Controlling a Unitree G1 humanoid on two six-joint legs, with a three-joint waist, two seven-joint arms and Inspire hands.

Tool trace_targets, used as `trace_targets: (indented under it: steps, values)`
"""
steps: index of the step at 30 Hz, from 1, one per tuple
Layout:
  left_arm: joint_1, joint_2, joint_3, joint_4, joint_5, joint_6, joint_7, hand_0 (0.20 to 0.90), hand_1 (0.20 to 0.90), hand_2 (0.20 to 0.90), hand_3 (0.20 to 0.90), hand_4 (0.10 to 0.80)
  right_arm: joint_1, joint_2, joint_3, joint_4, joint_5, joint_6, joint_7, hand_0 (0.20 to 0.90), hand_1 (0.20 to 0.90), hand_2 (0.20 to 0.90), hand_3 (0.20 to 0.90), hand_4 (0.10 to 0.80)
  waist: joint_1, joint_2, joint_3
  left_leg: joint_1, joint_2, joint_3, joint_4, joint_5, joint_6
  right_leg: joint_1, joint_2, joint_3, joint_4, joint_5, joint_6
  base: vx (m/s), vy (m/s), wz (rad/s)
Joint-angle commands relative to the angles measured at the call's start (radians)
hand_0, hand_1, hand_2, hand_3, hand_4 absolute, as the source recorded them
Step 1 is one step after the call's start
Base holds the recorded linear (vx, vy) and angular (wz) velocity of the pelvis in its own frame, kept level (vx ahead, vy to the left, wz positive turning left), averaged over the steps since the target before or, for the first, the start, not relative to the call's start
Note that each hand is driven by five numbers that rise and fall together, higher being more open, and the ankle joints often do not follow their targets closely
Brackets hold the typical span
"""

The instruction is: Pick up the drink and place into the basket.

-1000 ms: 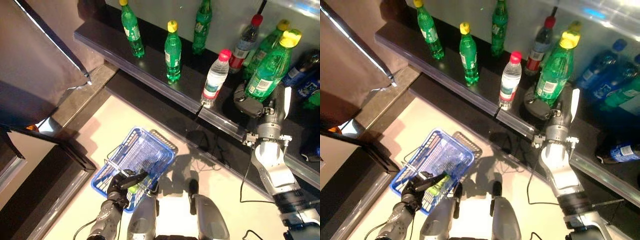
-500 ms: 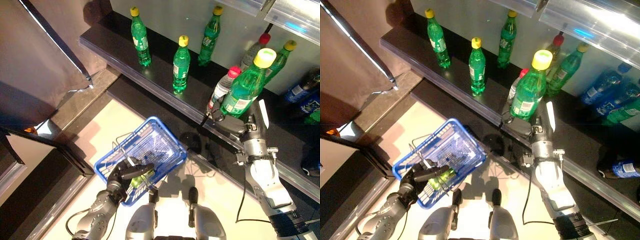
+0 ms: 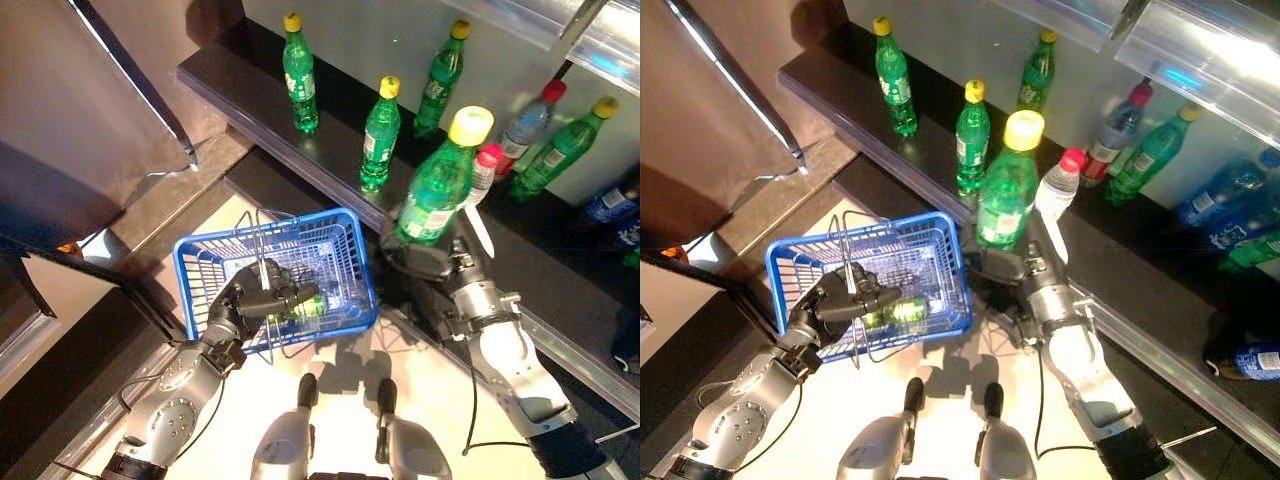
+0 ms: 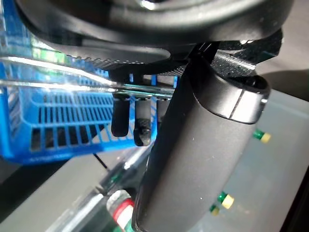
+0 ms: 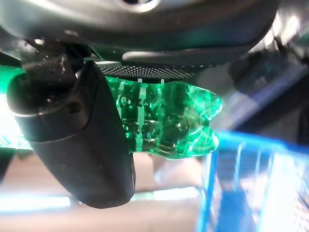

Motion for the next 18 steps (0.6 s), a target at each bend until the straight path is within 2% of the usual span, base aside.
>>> trace_targets:
  steps: [1, 8, 10, 14, 18]
  values:
    - [-0.103, 0.012, 0.008, -0.246, -0.080, -0.116, -0.139, 0.300, 0.300, 0.300, 0.200, 0.100, -0.104, 0.035, 0.077, -0.147, 0.041, -0.113, 0.032, 0.300, 0.300, 0.300, 0.200, 0.100, -0.010, -0.014, -0.274, -0.021, -0.045, 0.051, 0.030, -0.031, 0.019, 0.030, 0.017, -0.029, 0.016, -0.064, -0.008, 0.000, 0.000, 0.00]
    - [-0.129, 0.023, -0.059, -0.240, -0.135, -0.090, -0.158, 0.300, 0.300, 0.300, 0.200, 0.100, -0.148, 0.045, 0.181, -0.128, 0.072, -0.100, 0.030, 0.300, 0.300, 0.300, 0.200, 0.100, -0.005, -0.009, -0.276, -0.029, -0.056, 0.040, 0.051, -0.040, 0.022, 0.025, 0.011, -0.033, 0.029, -0.071, -0.010, -0.001, 0.005, 0.01]
    - [-0.152, 0.010, -0.108, -0.239, -0.135, -0.088, -0.180, 0.300, 0.300, 0.300, 0.200, 0.100, -0.184, 0.074, 0.236, -0.078, 0.104, -0.102, 0.005, 0.300, 0.300, 0.300, 0.200, 0.100, 0.001, -0.004, -0.266, -0.043, -0.063, 0.032, 0.073, -0.043, 0.024, 0.016, 0.008, -0.040, 0.044, -0.074, -0.016, -0.011, 0.017, 0.09]
    - [-0.186, -0.005, -0.157, -0.241, -0.145, -0.089, -0.187, 0.300, 0.300, 0.300, 0.200, 0.100, -0.225, 0.114, 0.282, -0.015, 0.109, -0.099, -0.022, 0.300, 0.300, 0.300, 0.200, 0.100, 0.007, 0.002, -0.253, -0.056, -0.071, 0.026, 0.093, -0.045, 0.026, 0.007, 0.004, -0.048, 0.057, -0.075, -0.022, -0.023, 0.020, 0.08]
    - [-0.244, -0.015, -0.214, -0.254, -0.178, -0.118, -0.192, 0.300, 0.300, 0.300, 0.200, 0.100, -0.288, 0.158, 0.338, 0.074, 0.052, -0.090, -0.065, 0.300, 0.300, 0.300, 0.200, 0.100, 0.010, 0.013, -0.223, -0.087, -0.085, 0.024, 0.133, -0.049, 0.029, -0.012, -0.006, -0.057, 0.078, -0.074, -0.029, -0.059, 0.049, 0.02]
